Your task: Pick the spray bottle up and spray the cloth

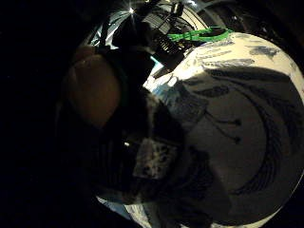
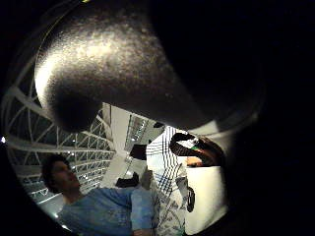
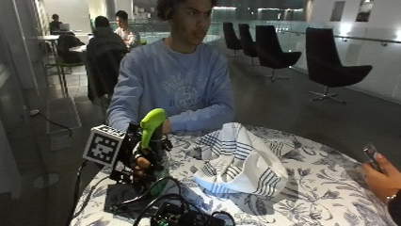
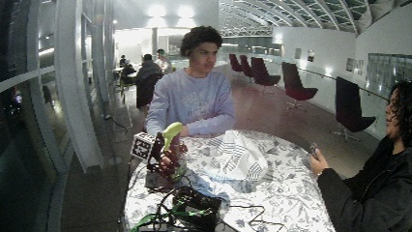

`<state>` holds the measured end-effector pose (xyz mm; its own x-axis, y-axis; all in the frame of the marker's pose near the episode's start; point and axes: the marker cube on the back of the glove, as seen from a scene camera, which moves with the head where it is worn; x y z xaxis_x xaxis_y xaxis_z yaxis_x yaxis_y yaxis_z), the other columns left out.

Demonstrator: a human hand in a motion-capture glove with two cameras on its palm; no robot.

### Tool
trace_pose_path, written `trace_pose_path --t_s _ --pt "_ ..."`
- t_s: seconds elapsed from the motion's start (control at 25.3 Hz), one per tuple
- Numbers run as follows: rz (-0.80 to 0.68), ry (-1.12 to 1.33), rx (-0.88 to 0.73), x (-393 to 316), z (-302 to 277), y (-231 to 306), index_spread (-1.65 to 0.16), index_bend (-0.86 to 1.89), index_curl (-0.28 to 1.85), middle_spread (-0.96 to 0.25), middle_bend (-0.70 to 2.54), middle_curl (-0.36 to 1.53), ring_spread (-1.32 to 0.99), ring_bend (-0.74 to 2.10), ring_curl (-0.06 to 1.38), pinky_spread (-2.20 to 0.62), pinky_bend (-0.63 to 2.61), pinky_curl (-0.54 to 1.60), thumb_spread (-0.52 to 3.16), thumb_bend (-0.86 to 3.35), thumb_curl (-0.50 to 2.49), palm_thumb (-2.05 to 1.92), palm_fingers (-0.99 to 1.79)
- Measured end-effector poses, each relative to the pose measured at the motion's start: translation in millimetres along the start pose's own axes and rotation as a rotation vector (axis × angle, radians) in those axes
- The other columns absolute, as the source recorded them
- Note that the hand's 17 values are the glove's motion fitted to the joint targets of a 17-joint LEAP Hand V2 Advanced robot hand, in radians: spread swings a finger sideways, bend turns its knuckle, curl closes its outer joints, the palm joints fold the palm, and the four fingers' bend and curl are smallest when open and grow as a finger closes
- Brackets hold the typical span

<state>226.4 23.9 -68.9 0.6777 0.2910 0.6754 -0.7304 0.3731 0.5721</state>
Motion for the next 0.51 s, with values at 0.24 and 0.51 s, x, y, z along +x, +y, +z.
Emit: trace_pose_path --t_s 0.24,0.51 --pt "-0.012 -0.065 -0.196 -23.9 1.8 2.9 -0.21 0.18 0.45 -0.1 0.47 0.47 -0.02 0.56 0.4 0.31 0.14 0.13 0.72 -0.02 0.58 0.96 0.9" --pt "-0.01 -0.205 -0.514 -72.3 25.3 23.3 -0.21 0.17 0.47 -0.1 0.45 0.47 -0.03 0.55 0.4 0.31 0.14 0.14 0.68 -0.02 0.61 0.95 0.93"
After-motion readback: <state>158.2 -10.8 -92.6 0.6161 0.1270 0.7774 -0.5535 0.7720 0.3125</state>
